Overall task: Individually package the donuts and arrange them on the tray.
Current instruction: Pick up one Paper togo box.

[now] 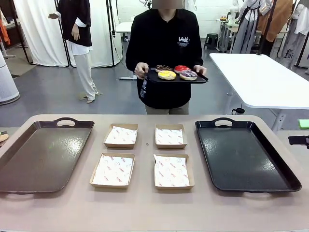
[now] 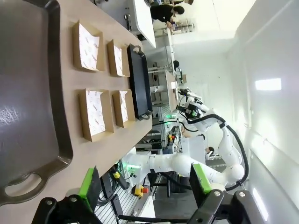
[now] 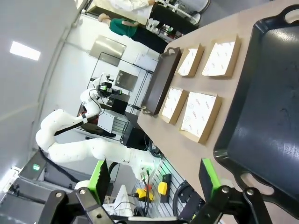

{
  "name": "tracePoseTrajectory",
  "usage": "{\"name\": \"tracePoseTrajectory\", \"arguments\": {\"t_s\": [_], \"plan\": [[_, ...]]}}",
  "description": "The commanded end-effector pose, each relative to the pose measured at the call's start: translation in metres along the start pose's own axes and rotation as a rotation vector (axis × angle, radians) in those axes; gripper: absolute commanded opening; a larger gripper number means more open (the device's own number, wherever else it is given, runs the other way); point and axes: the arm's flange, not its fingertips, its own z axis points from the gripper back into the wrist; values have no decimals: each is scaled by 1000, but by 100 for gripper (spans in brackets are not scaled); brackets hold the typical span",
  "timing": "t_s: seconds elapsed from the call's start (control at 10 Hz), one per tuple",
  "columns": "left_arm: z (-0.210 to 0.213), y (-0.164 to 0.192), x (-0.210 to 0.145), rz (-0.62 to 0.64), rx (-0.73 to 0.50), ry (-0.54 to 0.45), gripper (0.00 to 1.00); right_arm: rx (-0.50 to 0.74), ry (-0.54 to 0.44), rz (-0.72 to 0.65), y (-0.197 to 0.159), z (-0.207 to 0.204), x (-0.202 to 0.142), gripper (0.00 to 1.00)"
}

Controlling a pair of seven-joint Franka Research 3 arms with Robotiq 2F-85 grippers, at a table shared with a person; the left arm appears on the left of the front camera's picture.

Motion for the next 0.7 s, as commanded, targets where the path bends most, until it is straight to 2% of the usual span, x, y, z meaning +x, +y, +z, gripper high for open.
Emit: {"name": "tracePoseTrajectory", "arguments": {"t_s": [0.0, 0.1, 0.2, 0.6], "plan": [[10, 4, 3, -15, 1, -40, 100, 7, 3, 24, 8, -17, -34, 100], [13, 2, 1, -28, 35, -51, 100, -1, 7, 18, 8, -19, -33, 100], [5, 3, -1, 8, 4, -15, 100, 4, -6, -1, 1, 3, -2, 100], [5, 3, -1, 8, 4, -15, 100, 4, -6, -1, 1, 3, -2, 100]]}}
